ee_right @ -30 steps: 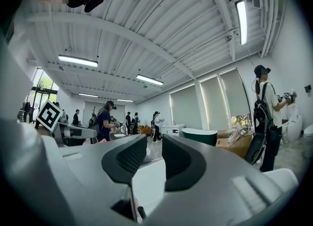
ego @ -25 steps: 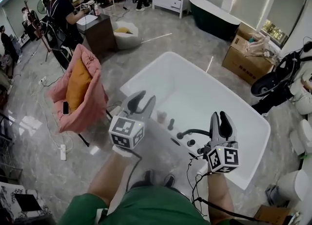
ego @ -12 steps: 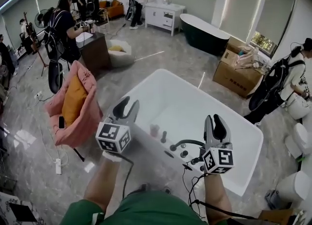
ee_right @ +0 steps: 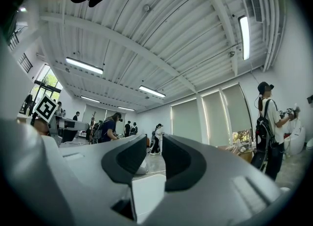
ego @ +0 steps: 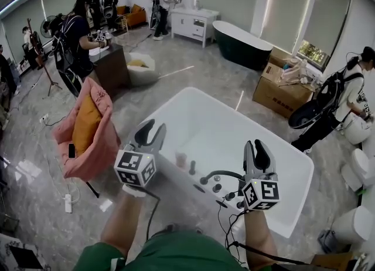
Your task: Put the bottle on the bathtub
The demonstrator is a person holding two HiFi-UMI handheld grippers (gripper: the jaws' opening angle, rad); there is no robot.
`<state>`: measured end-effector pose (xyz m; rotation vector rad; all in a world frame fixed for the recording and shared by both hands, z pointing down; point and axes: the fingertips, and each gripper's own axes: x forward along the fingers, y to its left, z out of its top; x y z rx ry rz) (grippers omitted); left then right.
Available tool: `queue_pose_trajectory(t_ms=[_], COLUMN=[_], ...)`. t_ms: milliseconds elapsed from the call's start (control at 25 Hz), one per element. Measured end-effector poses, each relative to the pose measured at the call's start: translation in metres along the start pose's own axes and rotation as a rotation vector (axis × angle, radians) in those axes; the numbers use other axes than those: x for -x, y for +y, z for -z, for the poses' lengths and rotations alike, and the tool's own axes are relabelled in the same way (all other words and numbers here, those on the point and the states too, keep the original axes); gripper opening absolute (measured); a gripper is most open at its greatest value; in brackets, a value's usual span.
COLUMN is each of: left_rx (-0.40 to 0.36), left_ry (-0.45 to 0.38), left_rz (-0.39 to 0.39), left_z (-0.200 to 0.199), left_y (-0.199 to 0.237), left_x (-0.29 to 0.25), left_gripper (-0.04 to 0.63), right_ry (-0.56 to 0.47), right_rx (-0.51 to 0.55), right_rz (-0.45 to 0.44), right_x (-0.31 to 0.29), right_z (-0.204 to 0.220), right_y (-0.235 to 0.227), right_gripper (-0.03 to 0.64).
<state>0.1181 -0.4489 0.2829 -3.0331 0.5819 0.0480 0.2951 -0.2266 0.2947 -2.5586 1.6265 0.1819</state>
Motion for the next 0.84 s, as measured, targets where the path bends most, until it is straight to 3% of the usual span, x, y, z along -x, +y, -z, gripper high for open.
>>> queue_pose_trajectory(t_ms=[840], left_rx=[0.004], left_ry=[0.024], left_rz=[-0.046], left_z=[0.018], left_y=[-0.031], left_x=[-0.001], left_gripper=[0.141], right_ry=[-0.007], right_rx=[-0.030], right_rz=[-0.073], right_x=[0.000], right_z=[0.010], right_y=[-0.022], right_gripper=[0.098])
